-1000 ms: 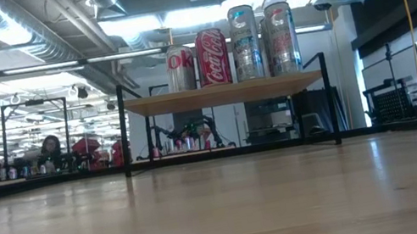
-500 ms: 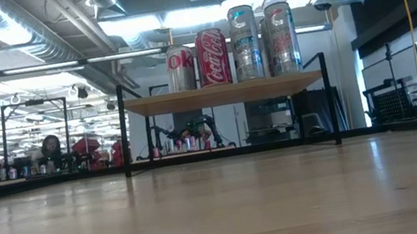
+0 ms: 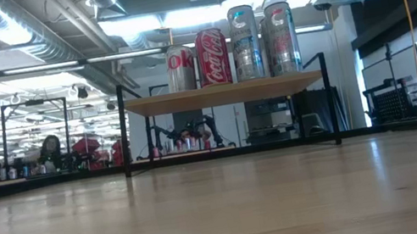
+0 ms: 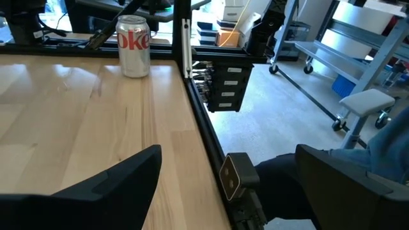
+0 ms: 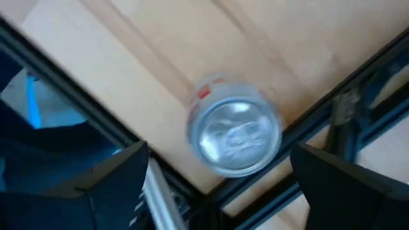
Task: Place canned beverage on shelf
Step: Put the silver soda can on the shelf aligned with the other silver soda can
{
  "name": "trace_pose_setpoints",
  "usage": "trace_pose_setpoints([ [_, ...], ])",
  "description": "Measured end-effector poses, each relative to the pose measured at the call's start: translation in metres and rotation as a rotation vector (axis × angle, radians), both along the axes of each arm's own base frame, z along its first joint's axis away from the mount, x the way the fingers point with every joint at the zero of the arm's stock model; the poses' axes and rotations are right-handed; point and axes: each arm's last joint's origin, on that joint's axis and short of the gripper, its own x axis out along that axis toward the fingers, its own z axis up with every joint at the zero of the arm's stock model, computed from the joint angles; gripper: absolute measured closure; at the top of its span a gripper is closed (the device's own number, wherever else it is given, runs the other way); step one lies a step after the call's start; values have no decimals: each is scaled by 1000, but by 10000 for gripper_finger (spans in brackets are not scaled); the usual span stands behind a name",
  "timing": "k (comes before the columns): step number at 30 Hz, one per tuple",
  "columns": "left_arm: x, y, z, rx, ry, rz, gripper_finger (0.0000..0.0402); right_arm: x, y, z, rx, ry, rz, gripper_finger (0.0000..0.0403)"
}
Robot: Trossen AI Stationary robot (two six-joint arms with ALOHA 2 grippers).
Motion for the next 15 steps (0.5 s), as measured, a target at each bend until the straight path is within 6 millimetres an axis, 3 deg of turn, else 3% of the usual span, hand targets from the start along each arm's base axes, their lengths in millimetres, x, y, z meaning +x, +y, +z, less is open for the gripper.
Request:
trace_pose_setpoints([
  [15, -1, 0, -2, 14, 19, 1, 59, -3, -4, -27, -38, 44, 27, 33],
])
